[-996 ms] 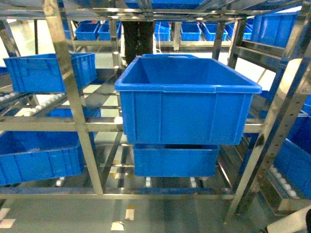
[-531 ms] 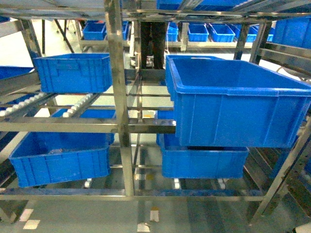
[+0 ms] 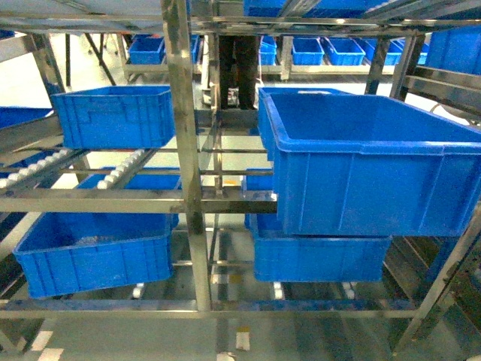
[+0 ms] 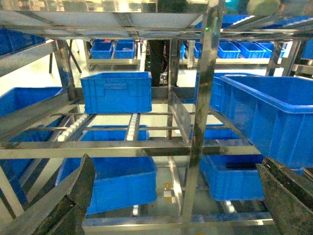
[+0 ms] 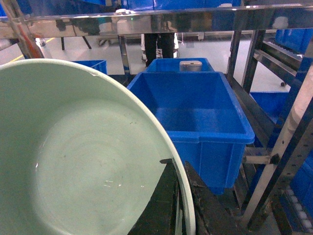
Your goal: Place green bowl on second shelf with right arm
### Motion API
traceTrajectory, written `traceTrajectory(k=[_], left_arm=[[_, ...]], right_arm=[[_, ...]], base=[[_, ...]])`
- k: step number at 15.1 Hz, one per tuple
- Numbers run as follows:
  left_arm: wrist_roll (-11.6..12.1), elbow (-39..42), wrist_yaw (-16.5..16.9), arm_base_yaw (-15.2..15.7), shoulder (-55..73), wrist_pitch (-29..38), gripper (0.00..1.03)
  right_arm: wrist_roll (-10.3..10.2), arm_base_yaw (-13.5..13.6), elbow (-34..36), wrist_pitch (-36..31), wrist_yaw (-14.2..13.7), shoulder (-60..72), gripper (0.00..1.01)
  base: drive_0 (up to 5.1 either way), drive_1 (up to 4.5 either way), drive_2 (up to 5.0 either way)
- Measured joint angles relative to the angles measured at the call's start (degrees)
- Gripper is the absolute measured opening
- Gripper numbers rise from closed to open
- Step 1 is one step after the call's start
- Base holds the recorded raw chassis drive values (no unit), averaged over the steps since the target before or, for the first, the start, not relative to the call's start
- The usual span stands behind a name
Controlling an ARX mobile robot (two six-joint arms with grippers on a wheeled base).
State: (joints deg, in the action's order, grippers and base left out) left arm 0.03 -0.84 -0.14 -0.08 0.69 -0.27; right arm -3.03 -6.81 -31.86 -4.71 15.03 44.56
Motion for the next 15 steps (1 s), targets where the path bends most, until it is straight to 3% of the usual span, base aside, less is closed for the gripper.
traceTrajectory(k=[15], left_arm=[[0.0, 0.0, 0.0, 0.0, 0.0, 0.3, 0.98]], right_arm=[[0.0, 0.0, 0.0, -0.1, 0.0, 0.3, 0.02]], base=[[0.0, 3.97, -4.0]])
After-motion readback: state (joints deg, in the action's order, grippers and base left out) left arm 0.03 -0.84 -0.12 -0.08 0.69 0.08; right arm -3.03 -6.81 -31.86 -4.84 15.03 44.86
